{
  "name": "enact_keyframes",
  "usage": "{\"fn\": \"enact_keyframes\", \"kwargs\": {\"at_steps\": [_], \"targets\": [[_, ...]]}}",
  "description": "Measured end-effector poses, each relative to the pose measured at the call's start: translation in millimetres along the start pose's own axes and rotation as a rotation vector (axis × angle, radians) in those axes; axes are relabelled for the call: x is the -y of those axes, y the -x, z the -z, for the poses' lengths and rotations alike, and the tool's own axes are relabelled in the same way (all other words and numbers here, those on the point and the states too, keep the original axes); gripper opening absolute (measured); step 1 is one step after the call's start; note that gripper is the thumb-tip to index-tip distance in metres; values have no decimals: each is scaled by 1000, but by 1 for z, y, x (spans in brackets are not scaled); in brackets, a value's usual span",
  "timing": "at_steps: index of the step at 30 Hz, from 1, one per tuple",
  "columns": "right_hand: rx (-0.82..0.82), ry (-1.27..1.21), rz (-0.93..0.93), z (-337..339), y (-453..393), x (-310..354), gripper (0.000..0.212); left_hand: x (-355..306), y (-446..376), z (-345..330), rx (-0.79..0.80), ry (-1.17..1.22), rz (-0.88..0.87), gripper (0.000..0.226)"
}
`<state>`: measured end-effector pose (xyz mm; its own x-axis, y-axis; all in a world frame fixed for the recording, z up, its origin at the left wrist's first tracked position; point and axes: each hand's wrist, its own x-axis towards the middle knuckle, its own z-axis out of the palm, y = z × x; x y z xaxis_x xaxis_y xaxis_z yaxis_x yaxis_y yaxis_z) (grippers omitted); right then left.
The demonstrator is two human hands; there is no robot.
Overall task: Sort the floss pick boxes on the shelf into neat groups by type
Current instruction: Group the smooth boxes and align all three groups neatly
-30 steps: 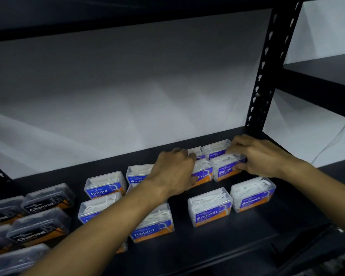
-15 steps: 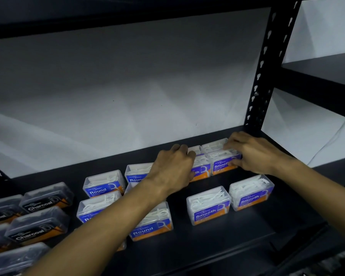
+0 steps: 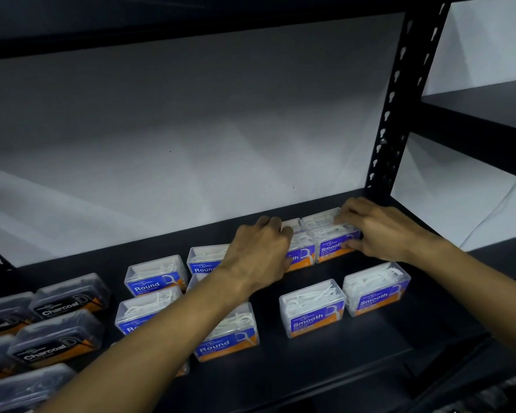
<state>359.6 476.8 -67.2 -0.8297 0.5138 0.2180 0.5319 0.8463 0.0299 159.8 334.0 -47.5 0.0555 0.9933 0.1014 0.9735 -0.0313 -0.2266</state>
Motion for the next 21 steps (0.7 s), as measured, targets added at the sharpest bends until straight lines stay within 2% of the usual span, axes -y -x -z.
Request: {"fn": "enact_keyframes", "kwargs": {"at_steps": [8, 12, 14, 17, 21], "targets": [[-14, -14, -15, 3, 3, 0, 55, 4, 1, 1, -26, -14, -4, 53], [-71, -43, -53, 6, 7, 0, 50, 7, 4, 5, -64, 20, -3, 48], [-140, -117, -85, 7, 13, 1, 45, 6, 7, 9, -86, 53, -11, 47], [-212, -360, -124, 7, 26, 5, 43, -1, 15, 14, -97, 144, -33, 48], [-168, -585, -105, 4, 48, 9, 51, -14, 26, 19, -4, 285, -37, 57]]}}
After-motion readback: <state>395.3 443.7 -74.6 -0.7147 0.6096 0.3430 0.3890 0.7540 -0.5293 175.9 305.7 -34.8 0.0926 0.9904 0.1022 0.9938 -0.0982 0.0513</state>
